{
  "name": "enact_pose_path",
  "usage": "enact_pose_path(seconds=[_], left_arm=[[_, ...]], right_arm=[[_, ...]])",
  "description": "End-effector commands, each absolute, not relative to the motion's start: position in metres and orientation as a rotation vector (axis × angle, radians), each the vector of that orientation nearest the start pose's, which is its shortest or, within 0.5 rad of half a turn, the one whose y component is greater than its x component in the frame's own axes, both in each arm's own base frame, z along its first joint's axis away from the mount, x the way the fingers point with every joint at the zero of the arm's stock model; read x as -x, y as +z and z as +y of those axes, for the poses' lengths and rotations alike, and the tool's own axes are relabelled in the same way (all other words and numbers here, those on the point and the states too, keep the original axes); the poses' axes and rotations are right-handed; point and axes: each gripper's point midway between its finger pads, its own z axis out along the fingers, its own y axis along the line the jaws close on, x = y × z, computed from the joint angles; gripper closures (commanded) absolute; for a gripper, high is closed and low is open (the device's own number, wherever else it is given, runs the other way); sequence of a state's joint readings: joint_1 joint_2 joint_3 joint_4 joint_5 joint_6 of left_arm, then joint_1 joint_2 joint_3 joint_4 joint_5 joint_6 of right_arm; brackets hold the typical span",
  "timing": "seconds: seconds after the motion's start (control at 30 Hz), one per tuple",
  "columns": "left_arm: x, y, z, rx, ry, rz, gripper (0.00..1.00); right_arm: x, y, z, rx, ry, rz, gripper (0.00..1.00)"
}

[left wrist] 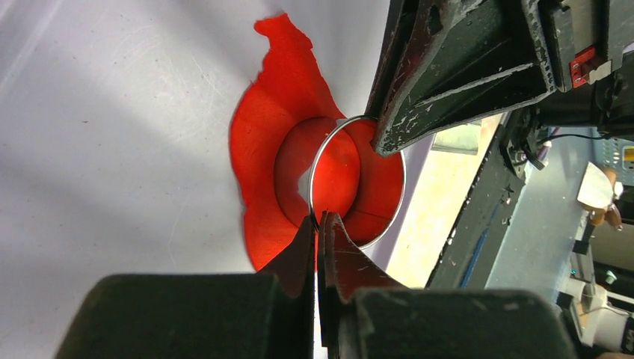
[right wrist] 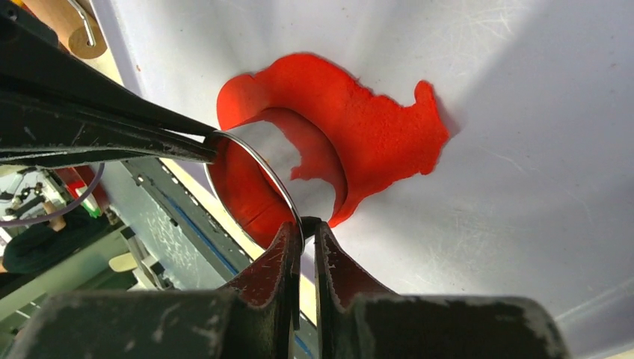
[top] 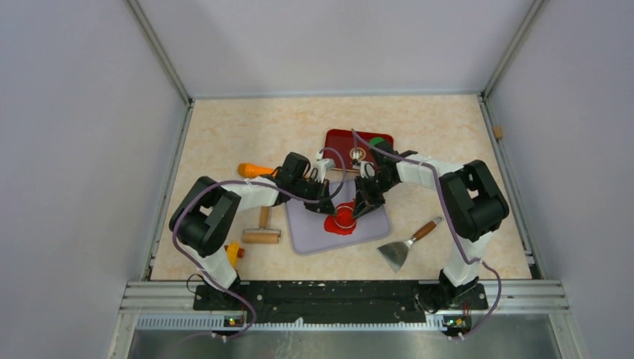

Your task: Roll out the dumpling wrappers from the dough

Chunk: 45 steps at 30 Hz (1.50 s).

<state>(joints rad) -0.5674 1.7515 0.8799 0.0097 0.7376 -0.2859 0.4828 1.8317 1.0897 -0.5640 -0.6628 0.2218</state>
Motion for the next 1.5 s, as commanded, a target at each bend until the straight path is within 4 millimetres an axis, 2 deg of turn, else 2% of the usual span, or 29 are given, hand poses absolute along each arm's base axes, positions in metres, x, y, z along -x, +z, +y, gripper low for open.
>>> enact_pose_path(seconds=[0.0, 0.23, 0.37, 0.53, 0.9, 1.13, 1.27, 1.33, 1.47], left_arm=[[-0.201, 0.0, -0.288, -0.798, -1.126, 2.587, 1.0], [-0.187, -0.006, -0.287, -0.835, -1.135, 2.582, 1.0], [-0.182, 0.0, -0.298, -0.881, -1.162, 2.532, 1.0], [-0.173, 0.003, -0.303, -0.929, -1.171, 2.507, 1.0], [-0.153, -0.002, -0.282, -1.036, -1.105, 2.521, 1.0], [-0.147, 0.007, -0.283, -1.074, -1.112, 2.492, 1.0], [-0.148, 0.011, -0.285, -1.066, -1.112, 2.478, 1.0], [-0.149, 0.01, -0.284, -1.06, -1.099, 2.484, 1.0], [-0.168, 0.007, -0.283, -1.054, -1.038, 2.451, 1.0]], right_arm=[[-0.25, -0.003, 0.265, 0.657, 0.91, 2.831, 1.0], [-0.267, 0.007, 0.271, 0.66, 0.89, 2.773, 1.0], [-0.27, 0.004, 0.272, 0.662, 0.878, 2.777, 1.0], [-0.278, 0.007, 0.276, 0.655, 0.893, 2.752, 1.0], [-0.292, 0.011, 0.287, 0.647, 0.919, 2.72, 1.0], [-0.298, 0.012, 0.291, 0.649, 0.922, 2.707, 1.0], [-0.296, 0.011, 0.289, 0.66, 0.912, 2.713, 1.0], [-0.289, 0.011, 0.285, 0.661, 0.916, 2.728, 1.0], [-0.269, 0.009, 0.273, 0.635, 0.911, 2.759, 1.0]])
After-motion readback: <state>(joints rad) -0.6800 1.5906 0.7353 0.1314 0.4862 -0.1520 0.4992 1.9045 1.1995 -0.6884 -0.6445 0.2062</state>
